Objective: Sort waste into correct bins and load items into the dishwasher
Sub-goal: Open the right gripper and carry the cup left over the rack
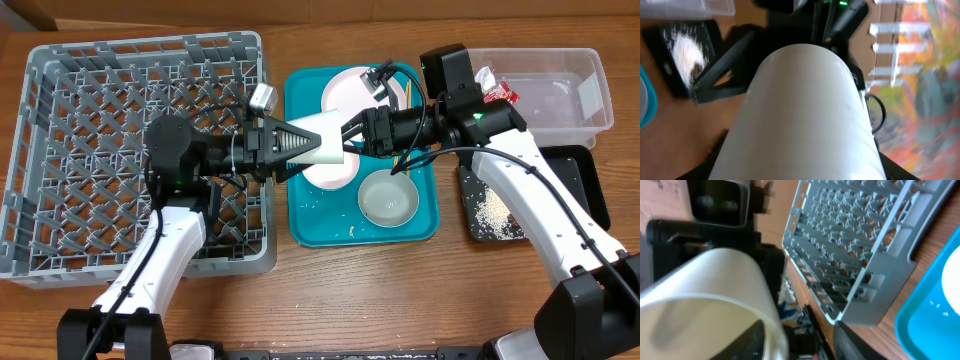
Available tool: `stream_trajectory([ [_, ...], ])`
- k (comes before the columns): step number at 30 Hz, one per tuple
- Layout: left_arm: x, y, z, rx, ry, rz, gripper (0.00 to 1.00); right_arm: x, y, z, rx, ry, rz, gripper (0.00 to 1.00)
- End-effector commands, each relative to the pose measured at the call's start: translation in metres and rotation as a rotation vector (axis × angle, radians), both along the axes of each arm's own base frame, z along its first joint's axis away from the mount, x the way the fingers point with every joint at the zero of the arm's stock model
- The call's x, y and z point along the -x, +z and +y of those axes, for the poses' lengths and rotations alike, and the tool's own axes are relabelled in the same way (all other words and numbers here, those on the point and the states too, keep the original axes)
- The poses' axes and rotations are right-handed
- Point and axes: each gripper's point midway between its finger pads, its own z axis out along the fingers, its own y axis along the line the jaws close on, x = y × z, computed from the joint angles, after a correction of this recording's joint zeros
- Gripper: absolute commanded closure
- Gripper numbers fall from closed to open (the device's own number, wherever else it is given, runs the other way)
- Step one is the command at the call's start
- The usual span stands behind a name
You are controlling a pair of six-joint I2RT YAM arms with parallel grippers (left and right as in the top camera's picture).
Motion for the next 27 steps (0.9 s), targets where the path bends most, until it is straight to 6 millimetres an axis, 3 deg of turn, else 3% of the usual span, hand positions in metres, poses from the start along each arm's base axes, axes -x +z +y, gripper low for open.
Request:
stream_trajectory([
  [1,-0.006,0.011,0.022,-0.007,0.041,-0.083,0.67,-0.009,-0.002,-0.008,0.001,-0.025,-0.006,0.46],
  [2,-0.008,0.012,0.031,-0.013,0.053,-0.096,0.66,-0.012,-0.002,-0.013,0.004,-0.040,-0.003,0.39],
  [7,-0.014,0.012,0.079,-0.059,0.139,-0.179,0.59,-0.030,-0.019,-0.040,0.090,-0.154,0.036,0.26],
  [8,-0.017,0.014,0.090,-0.069,0.175,-0.218,0.55,-0.032,-0.024,-0.045,0.113,-0.176,0.048,0.25],
  [12,-0.024,0.021,0.126,-0.095,0.289,-0.279,0.61,-0.035,-0.040,-0.061,0.201,-0.232,0.077,0.24],
  [19,-0.033,0.024,0.192,-0.112,0.507,-0.276,0.61,-0.039,-0.069,-0.082,0.385,-0.325,0.098,0.23],
  [27,-0.058,0.024,0.232,-0.013,0.725,-0.143,0.64,-0.037,-0.076,-0.089,0.435,-0.345,0.113,0.22],
])
